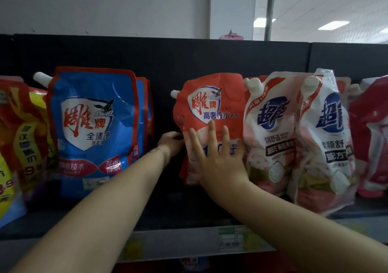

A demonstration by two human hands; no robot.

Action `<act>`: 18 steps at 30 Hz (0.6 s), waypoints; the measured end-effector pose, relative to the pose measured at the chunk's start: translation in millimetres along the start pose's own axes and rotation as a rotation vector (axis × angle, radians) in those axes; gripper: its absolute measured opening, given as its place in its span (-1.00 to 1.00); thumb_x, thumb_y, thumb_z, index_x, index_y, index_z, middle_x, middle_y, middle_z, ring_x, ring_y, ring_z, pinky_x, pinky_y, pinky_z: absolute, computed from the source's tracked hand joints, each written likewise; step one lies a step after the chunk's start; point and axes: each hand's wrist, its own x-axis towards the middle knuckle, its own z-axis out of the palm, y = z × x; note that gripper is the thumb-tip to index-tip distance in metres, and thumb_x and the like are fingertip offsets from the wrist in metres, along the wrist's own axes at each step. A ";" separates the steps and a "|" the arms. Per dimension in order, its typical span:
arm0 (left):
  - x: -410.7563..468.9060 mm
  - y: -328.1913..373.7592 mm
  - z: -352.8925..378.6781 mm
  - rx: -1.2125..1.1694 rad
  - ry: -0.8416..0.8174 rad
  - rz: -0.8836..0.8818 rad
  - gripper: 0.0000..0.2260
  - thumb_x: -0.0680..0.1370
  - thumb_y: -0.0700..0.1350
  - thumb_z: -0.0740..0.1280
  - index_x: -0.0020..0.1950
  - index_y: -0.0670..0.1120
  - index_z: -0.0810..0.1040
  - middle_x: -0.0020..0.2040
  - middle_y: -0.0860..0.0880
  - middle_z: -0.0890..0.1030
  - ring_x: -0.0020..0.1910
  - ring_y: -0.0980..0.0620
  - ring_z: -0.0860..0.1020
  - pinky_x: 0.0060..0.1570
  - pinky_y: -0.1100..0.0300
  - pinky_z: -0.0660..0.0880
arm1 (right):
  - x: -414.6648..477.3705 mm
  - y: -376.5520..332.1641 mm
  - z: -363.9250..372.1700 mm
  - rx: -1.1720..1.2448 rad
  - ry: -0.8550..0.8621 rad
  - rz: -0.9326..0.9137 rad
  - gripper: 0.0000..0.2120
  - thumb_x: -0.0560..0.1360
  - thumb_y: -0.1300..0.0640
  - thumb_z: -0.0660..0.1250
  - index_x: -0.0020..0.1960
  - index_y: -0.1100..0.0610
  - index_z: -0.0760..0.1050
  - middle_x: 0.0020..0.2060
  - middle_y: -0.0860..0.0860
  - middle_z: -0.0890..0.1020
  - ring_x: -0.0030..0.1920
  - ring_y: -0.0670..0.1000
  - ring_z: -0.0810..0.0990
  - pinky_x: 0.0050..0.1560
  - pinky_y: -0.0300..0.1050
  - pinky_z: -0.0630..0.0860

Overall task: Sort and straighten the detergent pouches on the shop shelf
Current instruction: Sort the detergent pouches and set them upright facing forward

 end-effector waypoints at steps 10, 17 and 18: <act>18.7 0.8 26.0 -0.460 -0.023 -0.071 -0.65 0.64 0.03 0.10 0.07 -0.16 0.58 0.02 -0.18 0.63 0.02 -0.18 0.59 0.03 0.00 0.53 | -16.9 16.5 -11.1 0.055 -0.252 -0.039 -0.02 0.54 0.00 0.31 0.50 0.01 -0.48 0.50 0.21 -0.33 0.50 0.36 -0.15 0.45 0.27 -0.07; 31.7 5.7 19.0 -0.387 -0.074 -0.148 -0.64 0.61 0.08 0.14 0.15 -0.15 0.56 0.13 -0.23 0.60 0.07 -0.19 0.57 0.17 -0.09 0.49 | -14.5 13.5 -13.8 0.053 -0.308 -0.036 0.01 0.53 -0.03 0.33 0.49 0.00 -0.49 0.50 0.20 -0.34 0.50 0.36 -0.16 0.45 0.26 -0.05; 39.6 4.8 18.0 -0.405 -0.083 -0.184 -0.62 0.62 0.09 0.13 0.20 -0.15 0.54 0.19 -0.25 0.57 0.12 -0.20 0.55 0.22 -0.12 0.45 | -14.3 13.8 -13.9 0.056 -0.311 -0.035 0.01 0.53 -0.02 0.33 0.49 -0.01 -0.49 0.50 0.20 -0.35 0.50 0.36 -0.16 0.45 0.26 -0.05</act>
